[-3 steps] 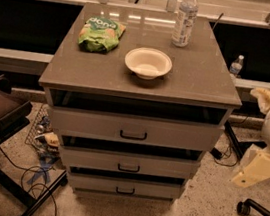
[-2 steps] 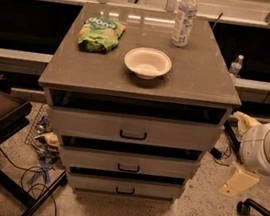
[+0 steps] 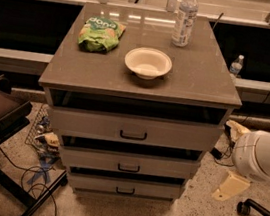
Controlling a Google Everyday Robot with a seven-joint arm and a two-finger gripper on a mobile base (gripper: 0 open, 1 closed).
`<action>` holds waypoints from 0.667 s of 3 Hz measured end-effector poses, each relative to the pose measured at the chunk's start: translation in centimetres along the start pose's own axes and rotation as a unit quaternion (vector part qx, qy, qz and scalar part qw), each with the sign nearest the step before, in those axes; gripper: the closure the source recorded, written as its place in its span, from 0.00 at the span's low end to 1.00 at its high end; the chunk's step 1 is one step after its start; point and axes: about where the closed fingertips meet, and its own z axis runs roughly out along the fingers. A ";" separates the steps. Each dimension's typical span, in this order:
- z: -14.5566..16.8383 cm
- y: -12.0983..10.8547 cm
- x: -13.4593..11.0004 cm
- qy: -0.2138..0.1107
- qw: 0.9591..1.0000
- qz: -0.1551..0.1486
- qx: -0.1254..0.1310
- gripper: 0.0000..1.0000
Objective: Open middle drawer
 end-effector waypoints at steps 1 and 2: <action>4.0 2.2 1.8 -0.017 0.999 0.009 -0.026 0.00; 8.4 4.3 3.6 -0.041 0.998 0.006 -0.041 0.00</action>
Offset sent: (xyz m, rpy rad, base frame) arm -0.0050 -0.0090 -0.1777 0.1519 0.0628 0.1035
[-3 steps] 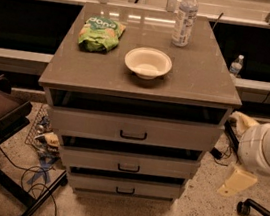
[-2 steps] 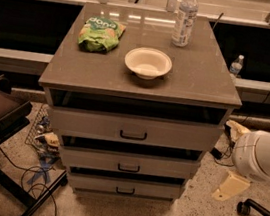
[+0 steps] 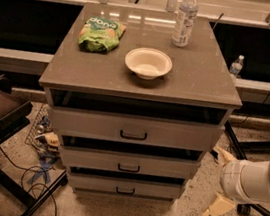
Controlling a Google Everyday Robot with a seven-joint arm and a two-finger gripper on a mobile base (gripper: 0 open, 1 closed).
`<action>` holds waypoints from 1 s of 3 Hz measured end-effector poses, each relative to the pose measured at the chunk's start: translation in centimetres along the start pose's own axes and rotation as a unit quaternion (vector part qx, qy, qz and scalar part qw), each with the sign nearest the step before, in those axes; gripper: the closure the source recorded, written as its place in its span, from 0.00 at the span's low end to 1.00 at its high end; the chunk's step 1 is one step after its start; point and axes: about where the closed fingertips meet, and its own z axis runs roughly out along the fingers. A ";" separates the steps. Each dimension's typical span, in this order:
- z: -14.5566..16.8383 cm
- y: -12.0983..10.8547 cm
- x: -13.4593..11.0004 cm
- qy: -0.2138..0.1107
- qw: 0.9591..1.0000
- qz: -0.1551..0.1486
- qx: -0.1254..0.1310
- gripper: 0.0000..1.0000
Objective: Open middle drawer
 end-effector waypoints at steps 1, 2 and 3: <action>6.0 1.4 1.7 -0.046 0.999 -0.009 -0.010 0.00; 9.7 2.0 2.1 -0.070 0.997 -0.012 -0.019 0.00; 14.4 3.1 2.5 -0.073 0.997 -0.012 -0.027 0.00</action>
Offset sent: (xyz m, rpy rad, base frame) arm 0.0265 0.0261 -0.1428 0.1828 -0.0037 0.1080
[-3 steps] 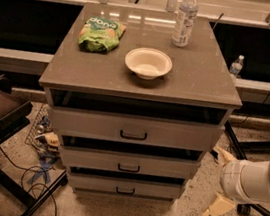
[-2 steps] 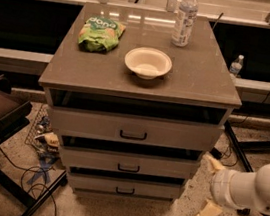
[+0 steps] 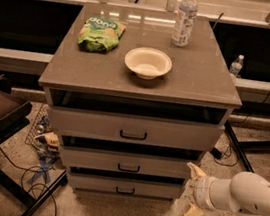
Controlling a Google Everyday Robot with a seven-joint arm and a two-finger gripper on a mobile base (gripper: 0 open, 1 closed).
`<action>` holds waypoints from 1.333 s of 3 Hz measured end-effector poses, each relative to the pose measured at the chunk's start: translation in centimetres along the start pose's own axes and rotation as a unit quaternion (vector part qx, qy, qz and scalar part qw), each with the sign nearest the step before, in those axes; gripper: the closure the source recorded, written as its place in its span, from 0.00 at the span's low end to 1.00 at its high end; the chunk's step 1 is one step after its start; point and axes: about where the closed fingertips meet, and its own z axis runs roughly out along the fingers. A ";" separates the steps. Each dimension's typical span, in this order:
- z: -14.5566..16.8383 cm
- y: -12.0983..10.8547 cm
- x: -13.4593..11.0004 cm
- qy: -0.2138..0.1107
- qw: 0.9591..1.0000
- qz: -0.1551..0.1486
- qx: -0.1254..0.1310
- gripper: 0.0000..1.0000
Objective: Open middle drawer
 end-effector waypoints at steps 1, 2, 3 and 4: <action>0.0 0.0 0.0 0.000 1.000 0.000 0.001 0.00; 2.1 -0.8 0.6 0.010 1.000 0.007 0.004 0.00; 5.2 -2.6 1.2 0.019 1.000 0.007 0.015 0.00; 7.2 -4.2 1.3 0.021 1.000 0.000 0.021 0.00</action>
Offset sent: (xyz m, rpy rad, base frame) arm 0.0531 0.0078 -0.0614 -0.0523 0.0130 -0.0799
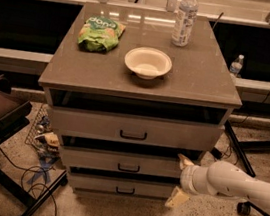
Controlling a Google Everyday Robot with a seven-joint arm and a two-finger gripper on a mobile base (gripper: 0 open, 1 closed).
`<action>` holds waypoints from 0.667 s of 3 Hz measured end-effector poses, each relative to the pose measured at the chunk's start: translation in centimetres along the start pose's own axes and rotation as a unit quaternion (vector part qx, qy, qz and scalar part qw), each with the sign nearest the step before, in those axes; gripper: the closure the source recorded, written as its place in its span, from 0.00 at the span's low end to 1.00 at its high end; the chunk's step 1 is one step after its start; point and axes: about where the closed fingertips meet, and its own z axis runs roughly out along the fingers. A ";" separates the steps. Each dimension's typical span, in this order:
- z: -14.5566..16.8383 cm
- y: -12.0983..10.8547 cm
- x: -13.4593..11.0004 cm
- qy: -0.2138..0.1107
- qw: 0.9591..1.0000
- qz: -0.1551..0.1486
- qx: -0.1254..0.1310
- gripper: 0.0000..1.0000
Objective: Open middle drawer
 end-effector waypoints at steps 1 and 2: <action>1.4 -1.2 -0.3 0.001 1.000 -0.008 0.002 0.00; 2.7 -1.9 -0.3 0.005 1.000 -0.013 0.000 0.00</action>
Offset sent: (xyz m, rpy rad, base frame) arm 0.0422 0.0121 -0.0249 -0.0373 -0.0112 0.0246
